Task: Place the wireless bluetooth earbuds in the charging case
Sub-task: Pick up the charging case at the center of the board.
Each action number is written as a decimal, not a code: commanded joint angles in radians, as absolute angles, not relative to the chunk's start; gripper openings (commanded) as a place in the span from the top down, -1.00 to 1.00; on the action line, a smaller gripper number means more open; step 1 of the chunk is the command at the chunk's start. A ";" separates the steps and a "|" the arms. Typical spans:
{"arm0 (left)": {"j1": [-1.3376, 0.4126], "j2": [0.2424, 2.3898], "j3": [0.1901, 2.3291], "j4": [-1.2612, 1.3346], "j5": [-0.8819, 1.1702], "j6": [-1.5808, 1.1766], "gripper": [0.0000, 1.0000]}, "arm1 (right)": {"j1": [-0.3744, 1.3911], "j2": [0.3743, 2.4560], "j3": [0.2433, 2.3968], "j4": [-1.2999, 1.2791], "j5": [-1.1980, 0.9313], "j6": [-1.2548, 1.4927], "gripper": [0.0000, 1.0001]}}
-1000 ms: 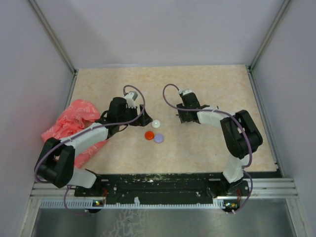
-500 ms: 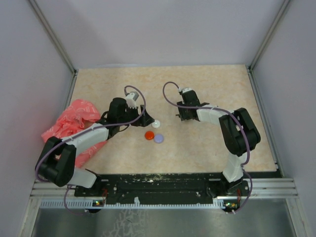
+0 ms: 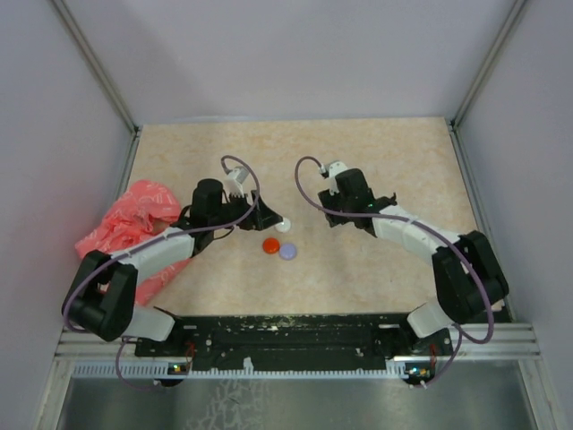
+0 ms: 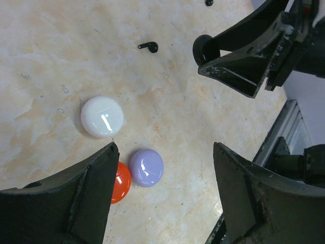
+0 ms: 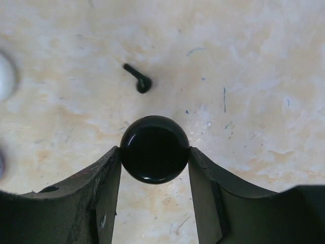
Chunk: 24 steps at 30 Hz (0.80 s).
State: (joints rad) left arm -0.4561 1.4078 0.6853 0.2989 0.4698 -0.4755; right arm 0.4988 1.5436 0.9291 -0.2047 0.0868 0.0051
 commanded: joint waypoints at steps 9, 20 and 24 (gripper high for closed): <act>-0.436 1.284 0.737 0.266 0.678 -0.518 -0.59 | 0.692 1.235 0.885 -0.106 -0.087 -0.258 0.07; -0.435 1.250 0.815 0.144 0.855 -0.525 -0.46 | 0.889 1.165 0.906 -0.100 -0.078 -0.457 0.08; -0.435 1.256 0.809 0.155 0.894 -0.537 -0.36 | 0.915 1.170 0.912 -0.075 -0.077 -0.510 0.08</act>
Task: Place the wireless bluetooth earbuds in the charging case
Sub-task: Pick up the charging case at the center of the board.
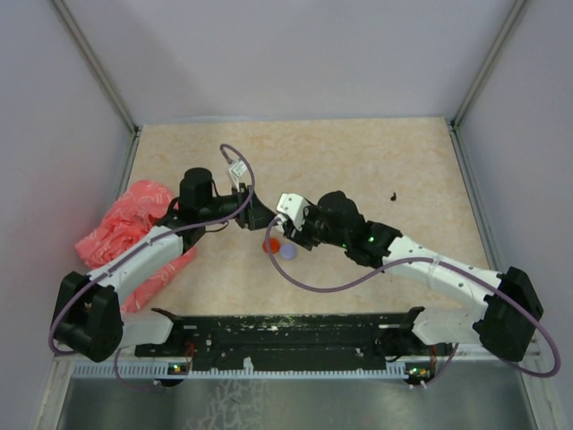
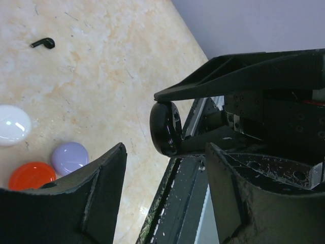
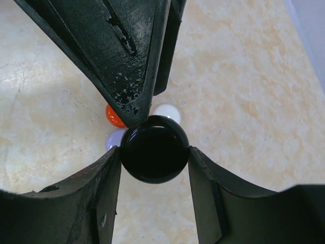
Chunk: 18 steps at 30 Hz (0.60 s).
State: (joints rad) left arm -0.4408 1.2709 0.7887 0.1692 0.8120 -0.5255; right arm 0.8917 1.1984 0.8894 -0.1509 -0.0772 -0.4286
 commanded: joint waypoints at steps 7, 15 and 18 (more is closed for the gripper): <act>-0.436 1.297 0.809 0.213 0.963 -0.588 -0.16 | 0.957 1.190 0.925 -0.037 -0.021 -0.557 0.08; -0.439 1.339 0.805 0.243 0.992 -0.599 -0.06 | 0.980 1.211 0.929 -0.011 0.004 -0.590 0.07; -0.439 1.353 0.803 0.258 0.995 -0.607 -0.01 | 0.991 1.222 0.935 -0.006 0.017 -0.603 0.07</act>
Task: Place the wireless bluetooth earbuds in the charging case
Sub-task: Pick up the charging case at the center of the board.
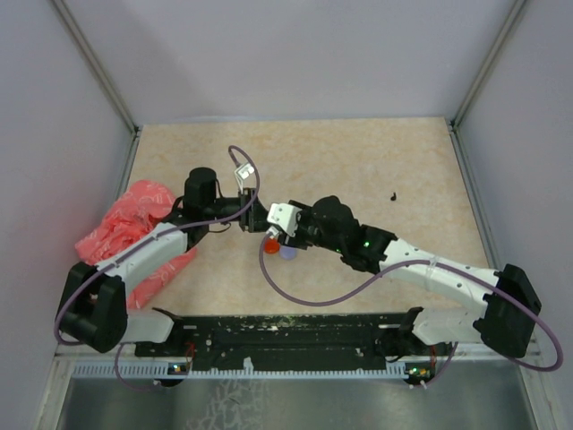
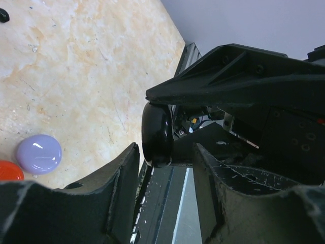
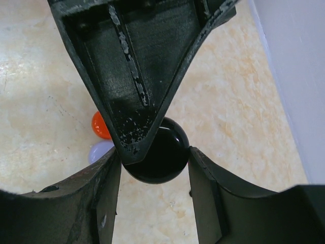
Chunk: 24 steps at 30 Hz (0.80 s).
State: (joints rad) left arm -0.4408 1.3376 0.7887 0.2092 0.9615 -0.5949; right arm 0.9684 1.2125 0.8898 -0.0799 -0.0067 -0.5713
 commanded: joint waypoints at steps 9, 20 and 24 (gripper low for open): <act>-0.442 1.373 0.801 0.284 1.022 -0.591 0.54 | 1.009 1.239 0.947 -0.019 0.032 -0.611 0.01; -0.438 1.254 0.792 0.186 0.896 -0.358 1.00 | 1.006 1.217 1.036 -0.213 -0.015 -0.538 -0.42; -0.438 1.181 0.757 0.180 0.829 -0.263 1.00 | 0.958 1.166 1.050 -0.247 -0.117 -0.485 -0.42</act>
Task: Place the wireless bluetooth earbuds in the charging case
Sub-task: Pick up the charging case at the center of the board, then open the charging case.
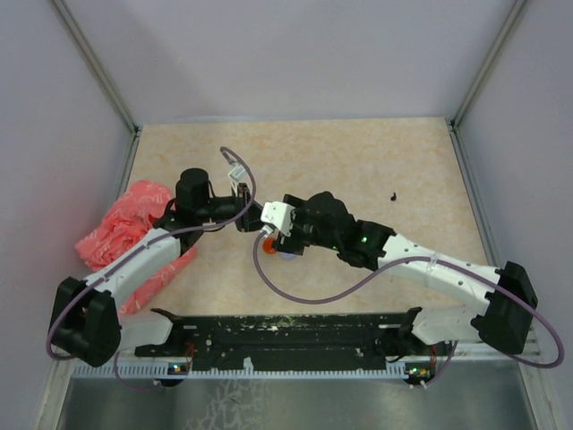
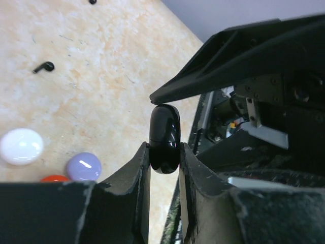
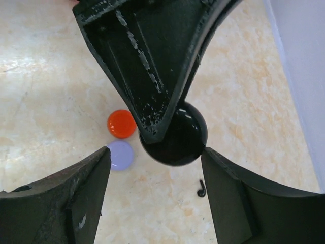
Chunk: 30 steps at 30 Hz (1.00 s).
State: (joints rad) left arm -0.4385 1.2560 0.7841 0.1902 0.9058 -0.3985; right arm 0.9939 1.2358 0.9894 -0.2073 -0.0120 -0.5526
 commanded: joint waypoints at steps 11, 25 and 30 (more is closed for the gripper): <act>-0.439 0.965 0.634 0.261 0.836 -0.065 1.00 | 0.858 1.110 1.050 -0.157 -0.329 -0.279 -0.40; -0.439 0.936 0.619 0.296 0.942 0.000 1.00 | 0.855 1.193 1.032 0.022 -0.373 -0.157 -0.37; -0.439 0.943 0.605 0.327 1.000 -0.014 1.00 | 0.847 1.205 1.022 0.027 -0.344 -0.171 -0.37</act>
State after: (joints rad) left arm -0.4385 0.9398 0.6197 0.2710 0.9218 -0.0143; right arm 0.8608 1.2007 1.0027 -0.0422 -0.3588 -0.1780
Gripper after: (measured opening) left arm 0.288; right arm 0.687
